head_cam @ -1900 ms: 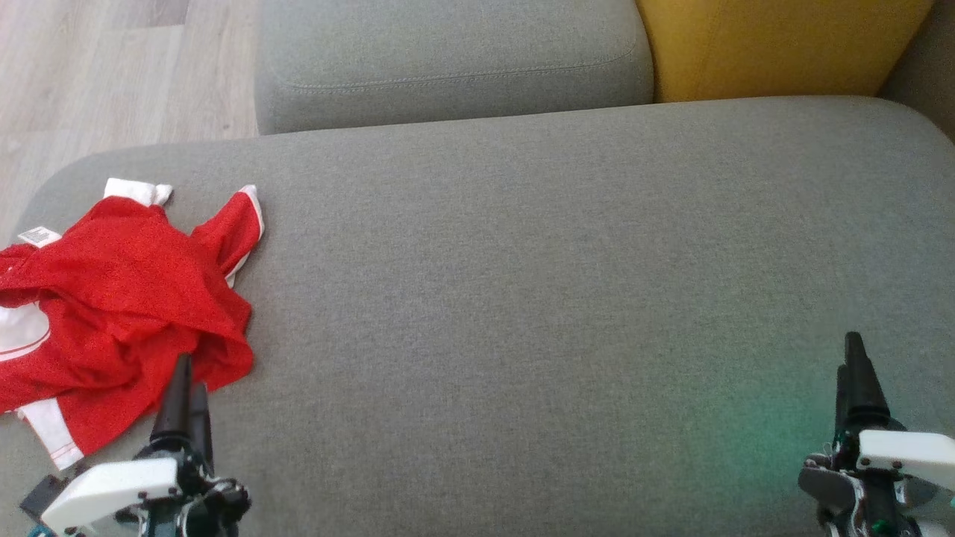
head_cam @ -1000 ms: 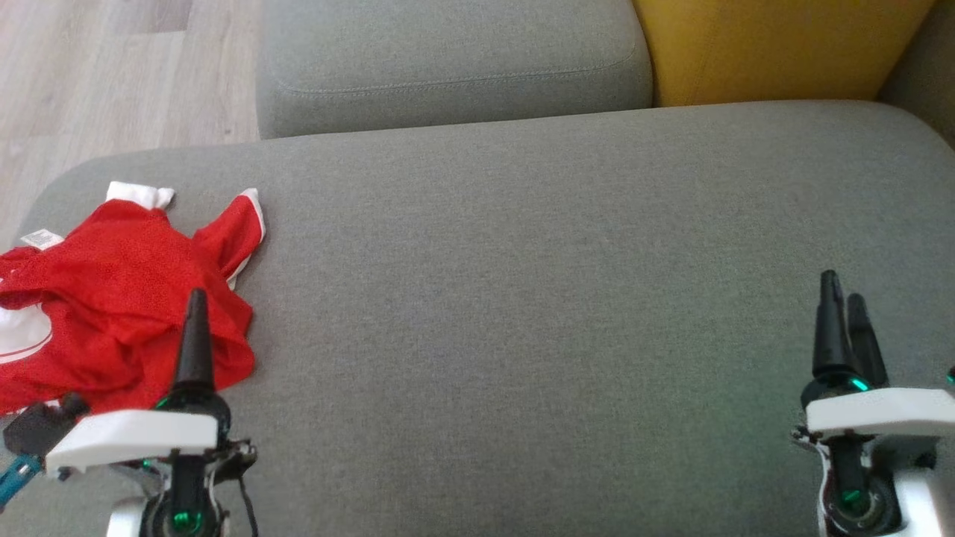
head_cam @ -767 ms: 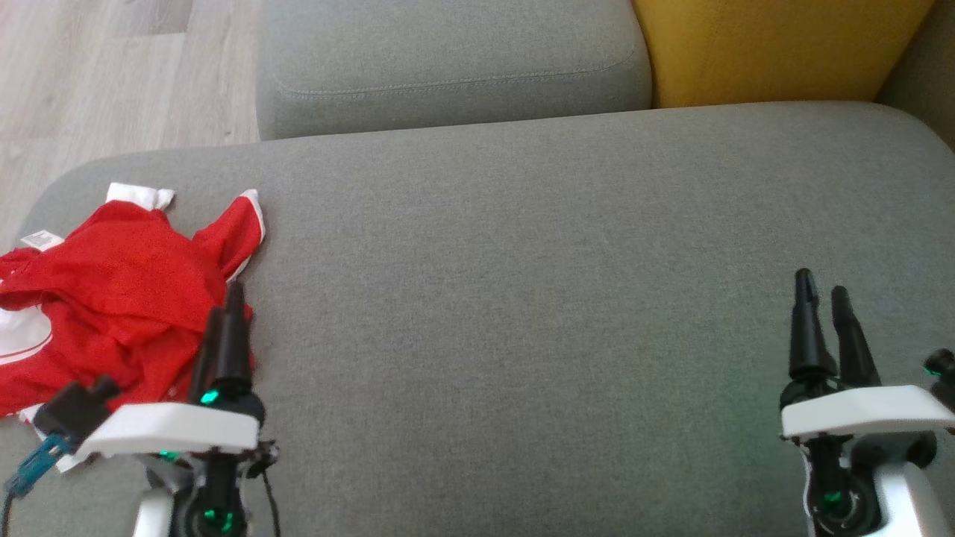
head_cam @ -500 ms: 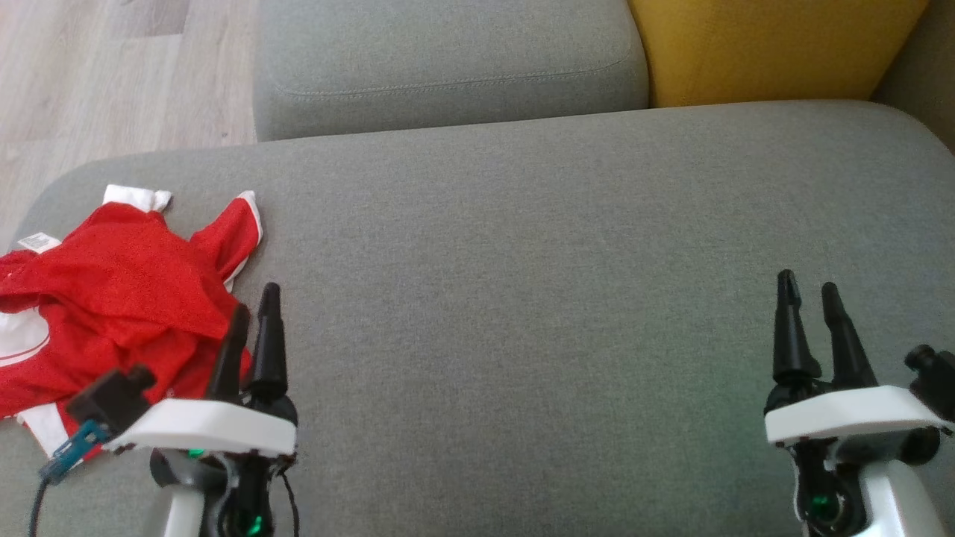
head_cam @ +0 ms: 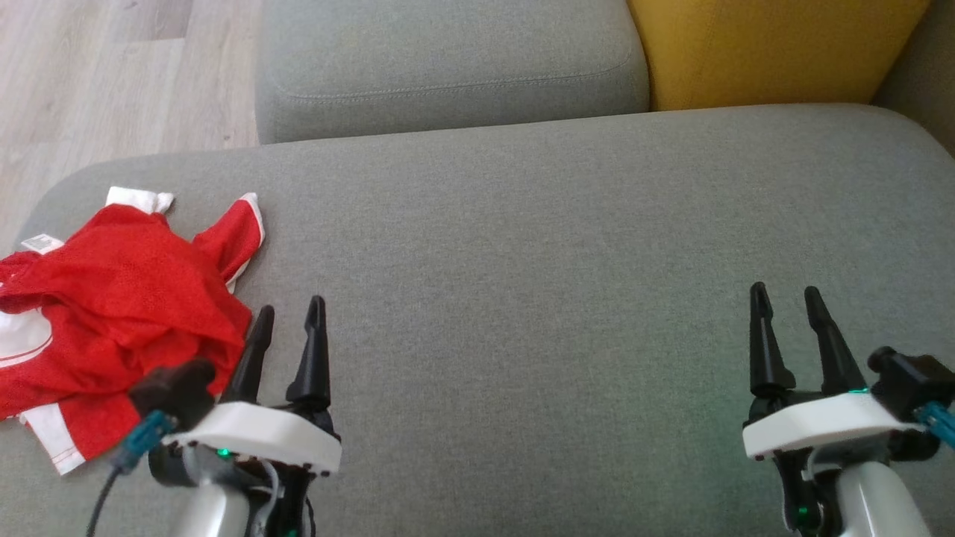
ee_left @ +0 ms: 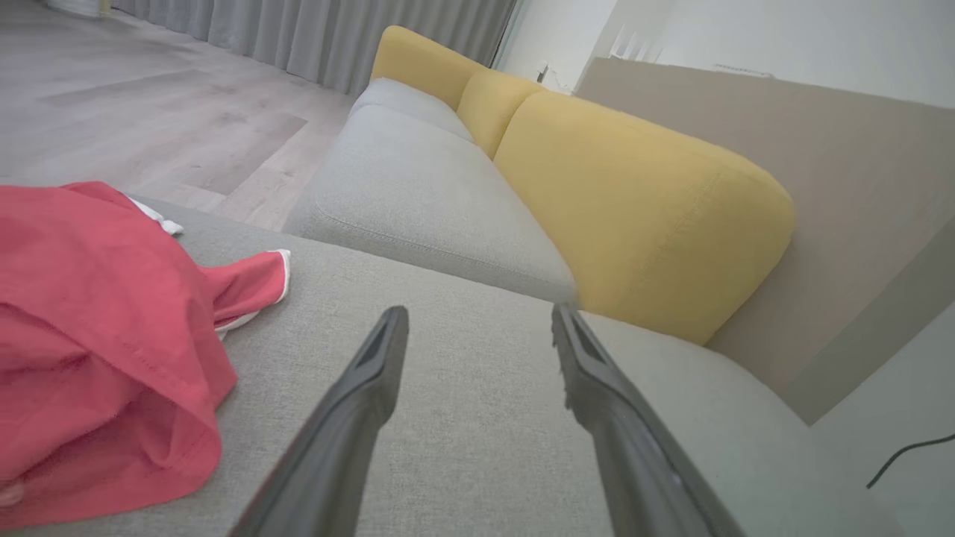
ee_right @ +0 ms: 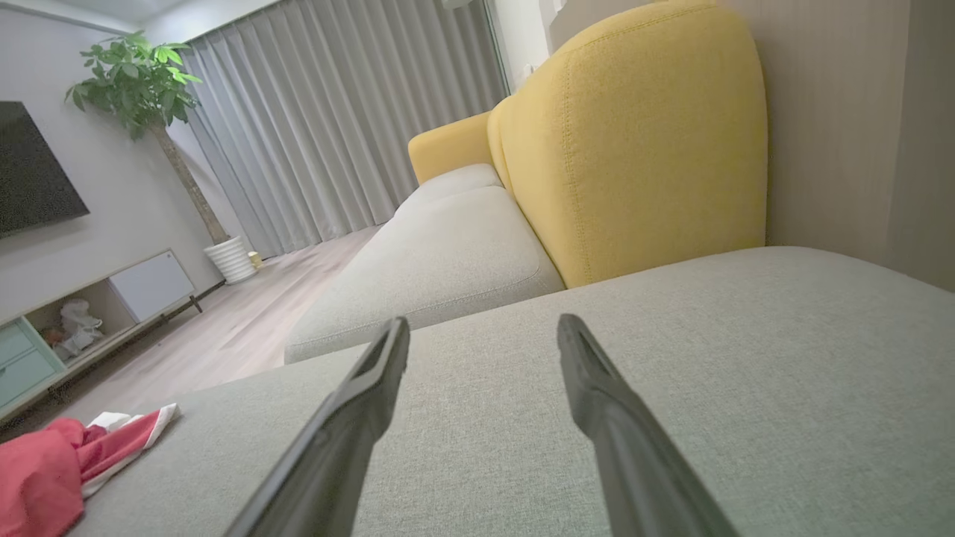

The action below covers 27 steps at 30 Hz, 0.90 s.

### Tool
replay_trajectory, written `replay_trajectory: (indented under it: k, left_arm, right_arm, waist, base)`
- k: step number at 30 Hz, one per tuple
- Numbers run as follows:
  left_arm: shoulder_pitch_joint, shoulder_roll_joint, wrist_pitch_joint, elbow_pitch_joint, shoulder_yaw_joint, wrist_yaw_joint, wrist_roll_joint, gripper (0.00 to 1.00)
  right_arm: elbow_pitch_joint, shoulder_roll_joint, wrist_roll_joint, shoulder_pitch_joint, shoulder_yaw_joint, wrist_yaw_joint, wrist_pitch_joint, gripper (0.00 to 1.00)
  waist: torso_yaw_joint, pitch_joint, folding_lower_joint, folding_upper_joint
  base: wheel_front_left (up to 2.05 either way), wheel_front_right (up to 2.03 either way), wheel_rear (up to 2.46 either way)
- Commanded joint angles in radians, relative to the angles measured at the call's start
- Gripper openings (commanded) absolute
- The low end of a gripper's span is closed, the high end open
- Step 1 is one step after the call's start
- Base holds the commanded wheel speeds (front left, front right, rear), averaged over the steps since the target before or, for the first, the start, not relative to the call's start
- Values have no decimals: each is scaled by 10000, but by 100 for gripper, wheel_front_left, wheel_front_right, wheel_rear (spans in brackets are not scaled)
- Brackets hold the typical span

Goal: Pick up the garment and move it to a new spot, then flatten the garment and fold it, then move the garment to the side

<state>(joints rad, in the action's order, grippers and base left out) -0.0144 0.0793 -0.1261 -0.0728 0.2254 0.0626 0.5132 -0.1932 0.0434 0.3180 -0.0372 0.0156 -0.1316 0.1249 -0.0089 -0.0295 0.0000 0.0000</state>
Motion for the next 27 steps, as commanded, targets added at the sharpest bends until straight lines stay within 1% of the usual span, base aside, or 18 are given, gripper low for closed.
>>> replay_trajectory:
  k: [1, 12, 16, 21, 24, 27]
  left_arm:
    - [-623, 239, -160, 322, -31, 197, -440, 100]
    - [-775, 693, -482, 86, 852, 1194, -1711, 100]
    - [-842, 816, -599, 68, 1100, 1455, -2105, 100]
    - [-873, 863, -745, 80, 1351, 1583, -2419, 100]
    - [-818, 772, -804, 81, 1288, 1573, -2346, 100]
    - [-695, 616, -891, 54, 1099, 1450, -2271, 100]
  right_arm:
    - [341, 49, -454, -541, -199, 6, 160, 100]
    - [320, 53, -1951, -505, -439, 7, 397, 100]
    - [361, 55, -2425, -504, -507, 7, 486, 100]
    - [411, 57, -3076, -485, -594, 8, 634, 100]
    - [379, 58, -3080, -456, -650, 8, 690, 100]
    - [296, 60, -2727, -413, -628, 8, 711, 100]
  waist:
    - [6, -8, 0, 0]
    - [70, -11, 0, 0]
    - [96, 19, 0, 0]
    - [134, 45, 0, 0]
    - [147, 41, 0, 0]
    - [159, 20, 0, 0]
  base:
    - [0, 0, 0]
    - [0, 0, 0]
    - [0, 0, 0]
    - [0, 0, 0]
    - [0, 0, 0]
    - [0, 0, 0]
